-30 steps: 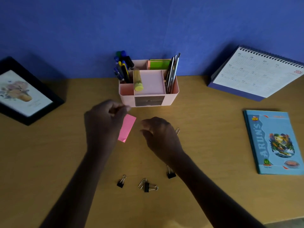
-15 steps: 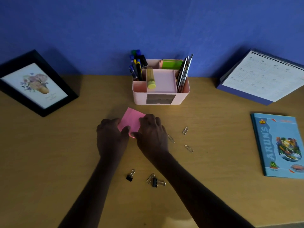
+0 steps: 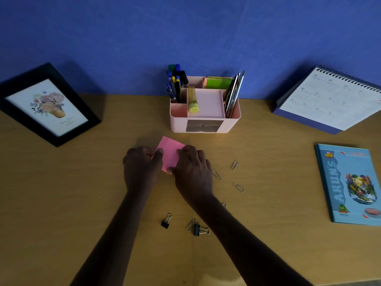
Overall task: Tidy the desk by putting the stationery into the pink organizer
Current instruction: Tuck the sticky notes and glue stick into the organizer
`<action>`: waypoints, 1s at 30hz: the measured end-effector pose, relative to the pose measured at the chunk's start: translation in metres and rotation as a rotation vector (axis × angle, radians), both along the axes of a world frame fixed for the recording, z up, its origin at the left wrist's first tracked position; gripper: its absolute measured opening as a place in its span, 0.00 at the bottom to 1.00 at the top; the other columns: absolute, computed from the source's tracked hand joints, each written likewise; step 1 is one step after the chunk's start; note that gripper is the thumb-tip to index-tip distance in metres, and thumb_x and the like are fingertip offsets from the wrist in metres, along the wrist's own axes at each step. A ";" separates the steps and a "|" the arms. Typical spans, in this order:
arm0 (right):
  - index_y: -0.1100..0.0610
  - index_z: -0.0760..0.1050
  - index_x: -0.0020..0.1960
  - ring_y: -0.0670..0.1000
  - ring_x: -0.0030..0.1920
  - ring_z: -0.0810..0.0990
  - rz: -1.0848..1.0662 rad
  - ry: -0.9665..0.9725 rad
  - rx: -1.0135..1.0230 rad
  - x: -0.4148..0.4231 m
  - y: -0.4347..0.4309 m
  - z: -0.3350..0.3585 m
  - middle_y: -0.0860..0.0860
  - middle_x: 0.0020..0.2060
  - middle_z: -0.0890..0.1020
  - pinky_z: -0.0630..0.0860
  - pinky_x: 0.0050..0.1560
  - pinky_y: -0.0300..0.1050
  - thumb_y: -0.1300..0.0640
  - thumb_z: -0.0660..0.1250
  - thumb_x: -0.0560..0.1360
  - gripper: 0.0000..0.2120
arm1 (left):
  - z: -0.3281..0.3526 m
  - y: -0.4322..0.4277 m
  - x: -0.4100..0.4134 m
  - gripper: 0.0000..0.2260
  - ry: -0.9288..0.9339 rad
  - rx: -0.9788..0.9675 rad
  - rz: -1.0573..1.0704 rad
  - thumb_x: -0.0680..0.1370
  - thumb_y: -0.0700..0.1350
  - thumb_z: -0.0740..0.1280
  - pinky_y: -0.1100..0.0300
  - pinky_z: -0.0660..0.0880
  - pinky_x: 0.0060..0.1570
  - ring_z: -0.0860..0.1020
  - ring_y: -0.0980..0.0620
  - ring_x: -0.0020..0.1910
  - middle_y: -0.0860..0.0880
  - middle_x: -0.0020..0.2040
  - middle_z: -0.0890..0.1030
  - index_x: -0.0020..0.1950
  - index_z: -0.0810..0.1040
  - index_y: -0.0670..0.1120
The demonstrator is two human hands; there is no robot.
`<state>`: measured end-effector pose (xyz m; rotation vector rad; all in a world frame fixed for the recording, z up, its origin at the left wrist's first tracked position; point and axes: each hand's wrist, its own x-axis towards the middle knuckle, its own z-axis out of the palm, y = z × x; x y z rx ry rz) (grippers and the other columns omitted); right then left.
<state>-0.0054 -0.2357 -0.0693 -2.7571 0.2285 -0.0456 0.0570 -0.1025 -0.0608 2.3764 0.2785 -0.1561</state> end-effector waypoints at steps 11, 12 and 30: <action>0.55 0.62 0.81 0.57 0.71 0.72 -0.017 0.070 0.114 0.014 -0.007 0.003 0.54 0.74 0.72 0.79 0.65 0.56 0.45 0.80 0.73 0.45 | -0.016 -0.001 -0.016 0.24 -0.032 -0.019 -0.094 0.76 0.71 0.64 0.46 0.82 0.50 0.83 0.45 0.50 0.49 0.51 0.86 0.56 0.87 0.55; 0.54 0.64 0.80 0.57 0.71 0.72 -0.021 0.073 0.140 0.015 -0.008 0.003 0.54 0.73 0.71 0.78 0.65 0.55 0.45 0.80 0.72 0.43 | -0.015 -0.001 -0.019 0.24 -0.037 -0.024 -0.083 0.76 0.69 0.66 0.48 0.81 0.49 0.83 0.45 0.51 0.48 0.52 0.85 0.57 0.86 0.52; 0.59 0.85 0.56 0.48 0.47 0.87 0.269 -0.284 0.453 0.012 -0.064 0.094 0.51 0.48 0.88 0.85 0.45 0.50 0.57 0.67 0.81 0.10 | 0.081 0.003 -0.021 0.13 -0.436 -0.227 -0.375 0.81 0.41 0.74 0.58 0.83 0.47 0.85 0.55 0.52 0.50 0.58 0.87 0.67 0.84 0.46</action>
